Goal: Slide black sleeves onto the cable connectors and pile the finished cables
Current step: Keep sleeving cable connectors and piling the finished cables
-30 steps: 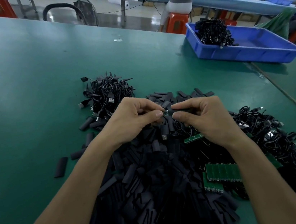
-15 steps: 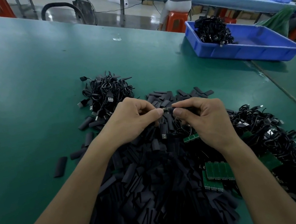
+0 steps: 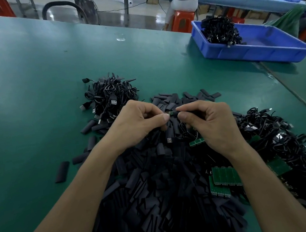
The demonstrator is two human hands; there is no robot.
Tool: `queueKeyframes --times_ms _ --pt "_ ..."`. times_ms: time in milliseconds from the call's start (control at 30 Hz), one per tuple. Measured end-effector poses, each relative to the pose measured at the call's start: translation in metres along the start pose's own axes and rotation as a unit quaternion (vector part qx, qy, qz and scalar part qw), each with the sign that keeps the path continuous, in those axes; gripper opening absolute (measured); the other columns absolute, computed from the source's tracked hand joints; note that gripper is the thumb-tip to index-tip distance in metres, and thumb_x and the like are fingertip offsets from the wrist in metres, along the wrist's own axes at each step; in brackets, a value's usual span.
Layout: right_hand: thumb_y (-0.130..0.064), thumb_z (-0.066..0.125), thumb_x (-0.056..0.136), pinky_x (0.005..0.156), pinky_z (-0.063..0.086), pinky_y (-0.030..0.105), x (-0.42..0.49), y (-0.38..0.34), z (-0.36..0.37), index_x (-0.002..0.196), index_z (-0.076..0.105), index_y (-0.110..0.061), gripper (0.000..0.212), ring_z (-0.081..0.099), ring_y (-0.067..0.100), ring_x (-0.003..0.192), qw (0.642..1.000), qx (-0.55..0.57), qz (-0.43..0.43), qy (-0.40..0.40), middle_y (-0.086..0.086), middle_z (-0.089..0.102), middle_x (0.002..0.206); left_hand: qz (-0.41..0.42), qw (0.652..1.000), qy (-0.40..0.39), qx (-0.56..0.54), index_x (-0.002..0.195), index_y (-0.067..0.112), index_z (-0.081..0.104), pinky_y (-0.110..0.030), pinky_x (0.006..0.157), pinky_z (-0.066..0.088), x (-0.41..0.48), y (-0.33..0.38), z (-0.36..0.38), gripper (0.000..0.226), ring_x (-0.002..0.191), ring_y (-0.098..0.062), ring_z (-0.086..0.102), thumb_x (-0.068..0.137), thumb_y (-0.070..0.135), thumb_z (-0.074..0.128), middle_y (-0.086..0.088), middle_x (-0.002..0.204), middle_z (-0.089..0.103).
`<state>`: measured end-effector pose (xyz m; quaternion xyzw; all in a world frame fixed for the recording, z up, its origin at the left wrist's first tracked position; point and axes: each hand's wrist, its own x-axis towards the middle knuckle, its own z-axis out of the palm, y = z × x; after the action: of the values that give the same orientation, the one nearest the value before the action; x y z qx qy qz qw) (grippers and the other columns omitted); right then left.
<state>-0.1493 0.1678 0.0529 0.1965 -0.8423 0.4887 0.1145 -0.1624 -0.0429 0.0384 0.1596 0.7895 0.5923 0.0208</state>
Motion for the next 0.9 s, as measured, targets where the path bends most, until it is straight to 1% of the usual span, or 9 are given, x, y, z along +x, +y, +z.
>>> queueKeyframes --times_ms 167,367,433,567,600,667,733,800,900 --pt "-0.013 0.075 0.087 0.064 0.050 0.016 0.000 -0.002 -0.001 0.096 0.076 -0.026 0.016 0.066 0.005 0.062 0.999 0.043 0.011 0.004 -0.016 0.073 0.075 0.003 1.000 -0.003 -0.007 0.078 0.017 0.077 -0.019 0.050 0.037 0.000 0.003 0.001 0.018 0.055 -0.014 0.048 0.092 0.028 0.072 0.000 0.072 0.076" --pt "-0.017 0.077 0.085 0.071 0.051 0.016 0.001 -0.004 0.001 0.102 0.075 -0.028 0.020 0.069 0.002 0.073 0.999 0.032 0.019 -0.013 -0.016 0.075 0.083 0.008 1.000 -0.014 -0.010 0.081 0.015 0.077 -0.046 0.064 0.043 0.000 0.003 0.002 0.018 0.066 -0.048 0.059 0.093 0.026 0.070 -0.009 0.075 0.076" --pt "-0.019 0.079 0.084 0.074 0.055 0.024 0.001 -0.005 0.003 0.104 0.073 -0.033 0.026 0.070 0.006 0.078 0.999 0.037 0.023 0.016 -0.010 0.076 0.087 -0.001 1.000 -0.016 -0.010 0.082 0.014 0.077 -0.039 0.066 0.043 0.000 0.003 0.002 0.017 0.063 -0.042 0.057 0.094 0.024 0.070 -0.006 0.076 0.076" --pt "-0.025 0.086 0.077 0.073 0.061 0.033 0.000 -0.005 0.010 0.100 0.067 -0.039 0.033 0.073 0.015 0.076 0.988 0.058 0.051 0.134 -0.003 0.074 0.082 -0.012 1.000 0.001 -0.001 0.080 0.015 0.077 -0.018 0.054 0.042 -0.002 0.006 0.006 0.018 0.053 -0.008 0.054 0.094 0.022 0.068 0.000 0.073 0.076" --pt "-0.025 0.086 0.077 0.073 0.062 0.033 -0.001 -0.005 0.012 0.098 0.068 -0.036 0.030 0.073 0.013 0.076 0.984 0.062 0.055 0.160 -0.005 0.074 0.082 -0.012 1.000 0.010 0.001 0.080 0.014 0.077 -0.022 0.054 0.045 -0.001 0.007 0.007 0.019 0.054 -0.013 0.058 0.094 0.023 0.068 -0.002 0.073 0.076" --pt "-0.024 0.085 0.078 0.076 0.062 0.036 -0.002 -0.005 0.016 0.097 0.070 -0.033 0.025 0.073 0.012 0.080 0.978 0.070 0.059 0.187 -0.006 0.075 0.084 -0.012 1.000 0.023 0.006 0.078 0.016 0.077 -0.046 0.064 0.055 -0.001 0.007 0.010 0.022 0.066 -0.038 0.066 0.094 0.026 0.067 -0.008 0.075 0.076" --pt "-0.021 0.083 0.080 0.080 0.062 0.038 -0.003 -0.006 0.022 0.101 0.071 -0.031 0.026 0.074 0.013 0.084 0.975 0.084 0.063 0.194 -0.005 0.076 0.090 -0.013 0.999 0.032 0.014 0.078 0.017 0.077 -0.057 0.072 0.055 -0.001 0.007 0.013 0.022 0.074 -0.047 0.066 0.095 0.026 0.067 -0.008 0.074 0.076" --pt "-0.017 0.081 0.081 0.083 0.061 0.037 -0.002 -0.007 0.028 0.106 0.071 -0.029 0.029 0.074 0.013 0.086 0.972 0.102 0.063 0.200 -0.003 0.076 0.093 -0.010 0.999 0.046 0.018 0.078 0.017 0.077 -0.051 0.070 0.058 -0.001 0.006 0.015 0.021 0.073 -0.039 0.069 0.095 0.024 0.067 -0.001 0.073 0.076" --pt "-0.011 0.080 0.083 0.083 0.061 0.036 -0.003 -0.008 0.034 0.107 0.070 -0.029 0.032 0.075 0.015 0.085 0.967 0.128 0.068 0.208 -0.001 0.077 0.091 0.001 0.998 0.063 0.018 0.076 0.019 0.076 -0.024 0.060 0.051 -0.001 0.006 0.016 0.021 0.058 -0.007 0.066 0.095 0.022 0.067 0.009 0.068 0.074"
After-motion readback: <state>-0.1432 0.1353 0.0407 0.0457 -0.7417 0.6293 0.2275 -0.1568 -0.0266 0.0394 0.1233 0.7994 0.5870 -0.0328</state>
